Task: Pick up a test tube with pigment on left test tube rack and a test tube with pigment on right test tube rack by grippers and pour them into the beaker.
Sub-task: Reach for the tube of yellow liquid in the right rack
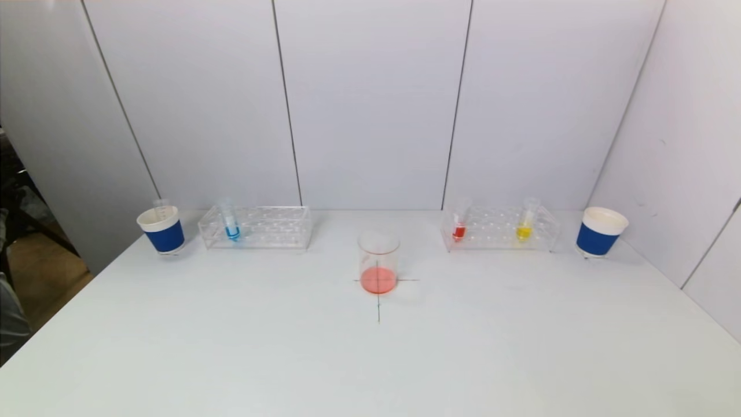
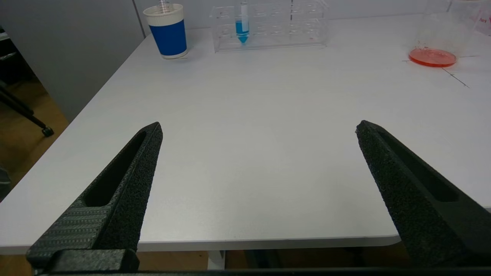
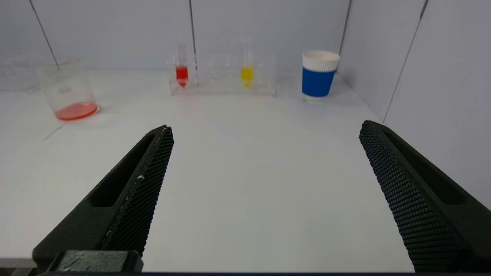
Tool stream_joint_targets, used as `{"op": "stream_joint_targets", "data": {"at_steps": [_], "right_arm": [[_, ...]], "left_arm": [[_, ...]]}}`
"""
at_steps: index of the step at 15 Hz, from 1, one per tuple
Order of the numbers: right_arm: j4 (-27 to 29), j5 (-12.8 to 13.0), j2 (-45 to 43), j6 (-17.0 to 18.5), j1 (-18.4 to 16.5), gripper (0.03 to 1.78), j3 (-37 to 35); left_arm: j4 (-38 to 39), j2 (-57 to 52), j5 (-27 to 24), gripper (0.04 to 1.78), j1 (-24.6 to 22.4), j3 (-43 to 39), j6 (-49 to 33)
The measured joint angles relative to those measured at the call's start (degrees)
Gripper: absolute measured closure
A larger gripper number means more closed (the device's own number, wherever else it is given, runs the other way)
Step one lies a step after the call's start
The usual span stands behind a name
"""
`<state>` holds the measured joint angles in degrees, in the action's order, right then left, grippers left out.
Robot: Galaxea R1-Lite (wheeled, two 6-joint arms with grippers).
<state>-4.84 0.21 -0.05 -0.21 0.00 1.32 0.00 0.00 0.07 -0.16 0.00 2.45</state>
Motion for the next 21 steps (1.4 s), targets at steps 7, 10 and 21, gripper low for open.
{"op": "stream_joint_targets", "data": {"at_steps": [7, 10, 21], "right_arm": [[5.13, -3.45, 9.85, -3.34, 0.00, 0.05, 17.51], [4.68, -3.51, 21.27, -3.27, 0.00, 0.05, 25.47], [-22.28, -2.46, 68.75, -0.20, -0.38, 0.05, 35.69]], "left_arm": [[0.00, 0.00, 0.00, 0.06, 0.00, 0.00, 0.00], [0.00, 0.00, 0.00, 0.06, 0.00, 0.00, -0.02], [0.00, 0.02, 0.00, 0.06, 0.00, 0.00, -0.02]]}}
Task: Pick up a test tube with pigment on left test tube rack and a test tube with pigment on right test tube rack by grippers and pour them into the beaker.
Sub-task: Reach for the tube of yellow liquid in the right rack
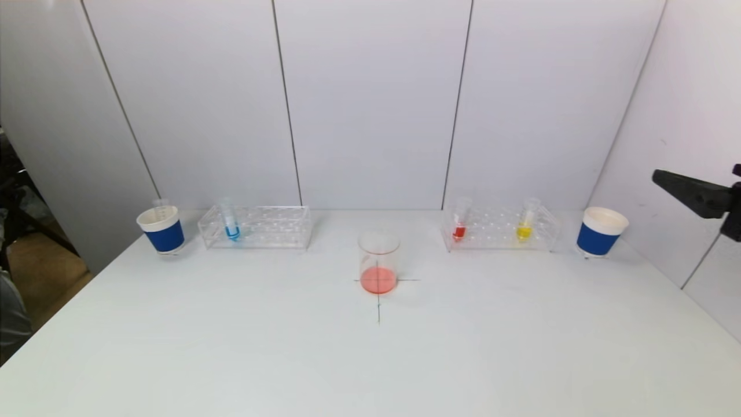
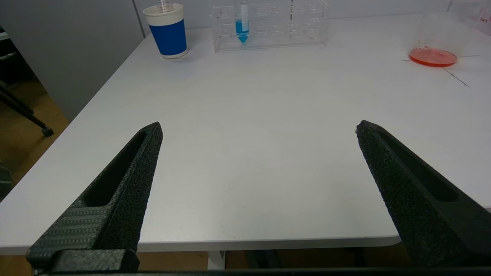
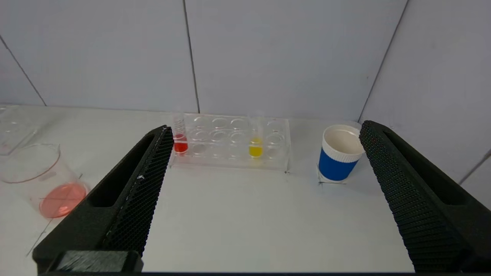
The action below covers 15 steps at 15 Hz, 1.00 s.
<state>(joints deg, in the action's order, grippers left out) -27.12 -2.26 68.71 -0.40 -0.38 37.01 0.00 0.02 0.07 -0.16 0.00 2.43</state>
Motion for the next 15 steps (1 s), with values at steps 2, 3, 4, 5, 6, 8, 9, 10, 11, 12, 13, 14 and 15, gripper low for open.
{"op": "stream_joint_targets", "data": {"at_steps": [2, 3, 4, 5, 6, 8, 9, 10, 11, 12, 13, 14, 15], "right_arm": [[-5.49, 0.99, 7.86, 0.40, -0.28, 0.05, -0.02], [-8.34, 1.52, 11.67, 0.51, -0.39, 0.05, 0.04], [-11.82, 1.93, 15.69, 0.59, -0.48, 0.05, 0.17], [-15.26, 2.12, 19.32, 0.65, -0.48, 0.05, 0.26], [-18.76, 2.36, 22.77, 0.67, -0.50, 0.05, 0.33], [-25.25, 2.67, 29.09, 0.69, -0.55, 0.05, 0.48], [-27.76, 2.74, 31.68, 0.69, -0.55, 0.05, 0.56], [-29.87, 2.77, 33.94, 0.69, -0.48, 0.05, 0.61], [-31.77, 2.78, 36.21, 0.67, -0.39, 0.05, 0.67], [-33.38, 2.88, 38.18, 0.67, -0.24, 0.05, 0.77], [-34.76, 3.02, 39.95, 0.67, -0.09, 0.05, 0.96], [-35.85, 3.11, 41.70, 0.69, 0.07, 0.05, 1.18], [-36.90, 3.13, 43.18, 0.69, 0.20, 0.05, 1.41]], "left_arm": [[0.00, 0.00, 0.00, 0.06, 0.00, 0.00, 0.02], [0.00, 0.00, 0.00, 0.06, 0.00, 0.00, 0.02], [0.00, 0.00, 0.00, 0.06, 0.00, 0.00, 0.02], [0.00, 0.00, 0.00, 0.06, 0.00, 0.00, 0.02], [0.00, 0.00, 0.02, 0.06, 0.00, 0.00, 0.02], [0.00, 0.00, 0.00, 0.06, 0.00, 0.00, 0.02], [0.00, 0.00, 0.00, 0.06, 0.00, 0.00, 0.00], [0.00, 0.00, 0.00, 0.06, 0.00, 0.00, 0.02], [0.00, 0.00, 0.00, 0.06, 0.00, 0.00, 0.00], [0.00, 0.00, 0.00, 0.06, 0.00, 0.00, 0.02], [0.00, 0.00, -0.02, 0.06, 0.00, 0.00, 0.02], [0.00, 0.00, -0.02, 0.06, 0.00, 0.00, 0.02], [0.00, 0.00, -0.02, 0.06, 0.00, 0.00, 0.00]]}}
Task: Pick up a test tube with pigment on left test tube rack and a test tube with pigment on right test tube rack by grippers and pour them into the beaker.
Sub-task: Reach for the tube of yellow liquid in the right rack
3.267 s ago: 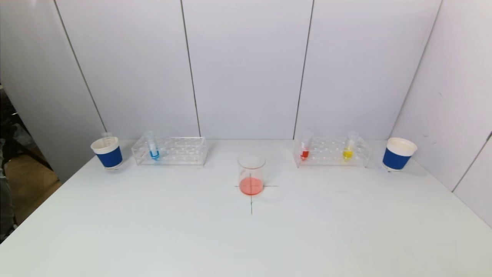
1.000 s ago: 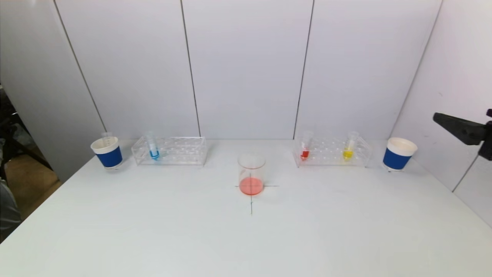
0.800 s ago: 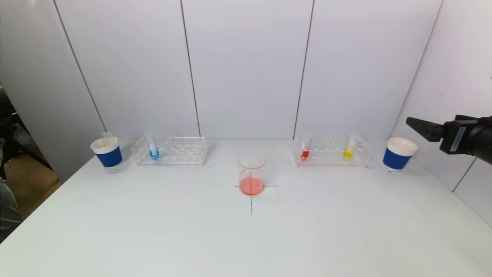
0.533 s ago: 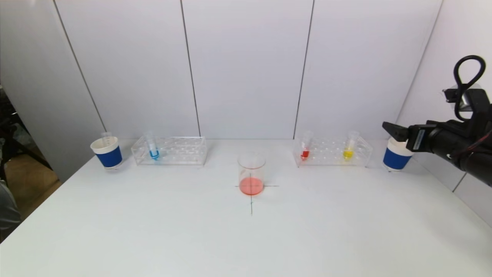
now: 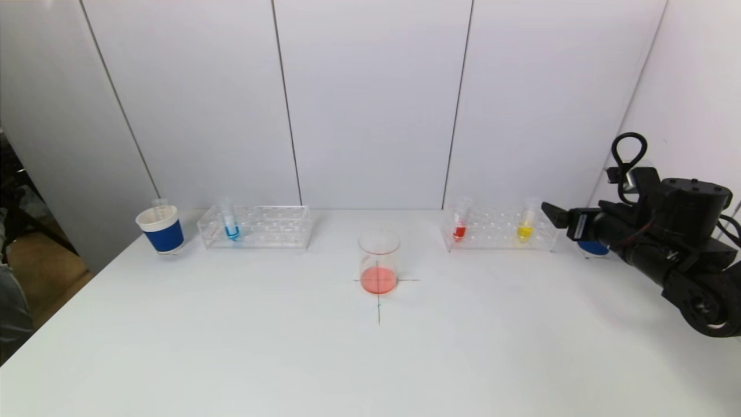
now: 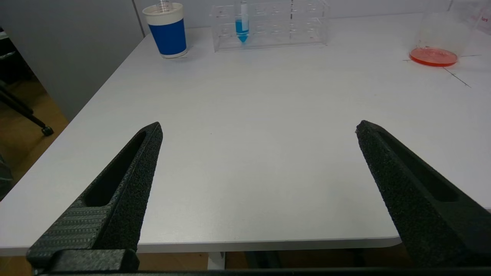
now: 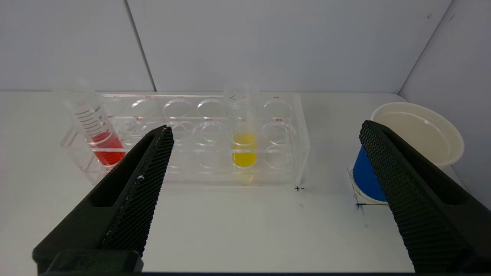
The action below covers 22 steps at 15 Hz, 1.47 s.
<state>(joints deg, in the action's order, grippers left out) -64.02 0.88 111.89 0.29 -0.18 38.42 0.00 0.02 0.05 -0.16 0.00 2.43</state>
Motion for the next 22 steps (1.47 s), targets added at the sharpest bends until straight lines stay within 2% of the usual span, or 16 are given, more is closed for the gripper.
{"op": "stream_joint_targets", "data": {"at_steps": [2, 10, 22], "right_arm": [[-1.88, 0.02, 2.76, -0.05, 0.11, 0.05, 0.57], [-2.23, 0.11, 10.96, 0.06, 1.45, 0.05, 6.17], [-2.04, 0.85, 17.42, 0.00, 1.66, 0.05, 13.62]], "left_arm": [[0.00, 0.02, 0.00, 0.06, 0.00, 0.00, 0.00], [0.00, 0.02, 0.02, 0.06, 0.00, 0.00, 0.02], [0.00, 0.05, 0.00, 0.06, 0.00, 0.00, 0.02]]}}
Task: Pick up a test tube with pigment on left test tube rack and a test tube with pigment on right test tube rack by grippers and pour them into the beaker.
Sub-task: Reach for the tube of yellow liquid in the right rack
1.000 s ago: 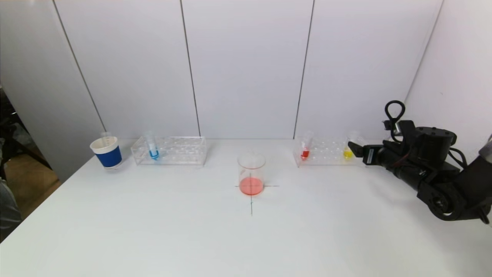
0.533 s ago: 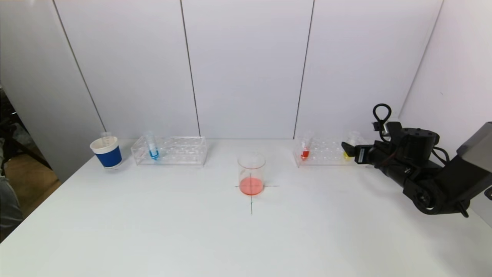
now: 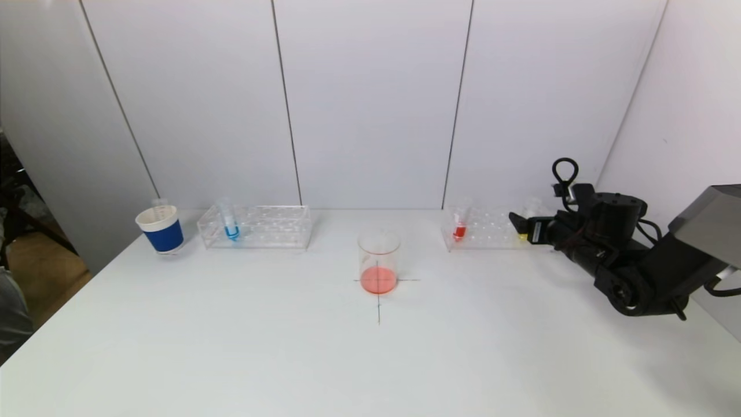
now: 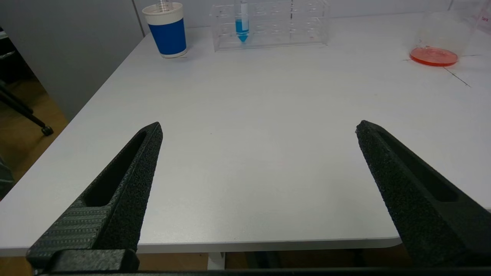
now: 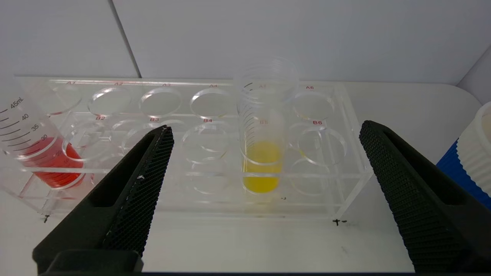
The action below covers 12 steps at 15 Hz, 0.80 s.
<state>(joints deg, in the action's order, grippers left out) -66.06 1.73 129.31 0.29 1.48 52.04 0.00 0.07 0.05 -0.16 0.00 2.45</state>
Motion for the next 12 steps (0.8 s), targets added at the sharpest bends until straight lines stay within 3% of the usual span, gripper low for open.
{"op": "stream_joint_targets", "data": {"at_steps": [12], "right_arm": [[-0.15, 0.88, 6.01, -0.11, 0.20, 0.05, 8.09]], "left_arm": [[0.00, 0.02, 0.02, 0.06, 0.00, 0.00, 0.00]]}}
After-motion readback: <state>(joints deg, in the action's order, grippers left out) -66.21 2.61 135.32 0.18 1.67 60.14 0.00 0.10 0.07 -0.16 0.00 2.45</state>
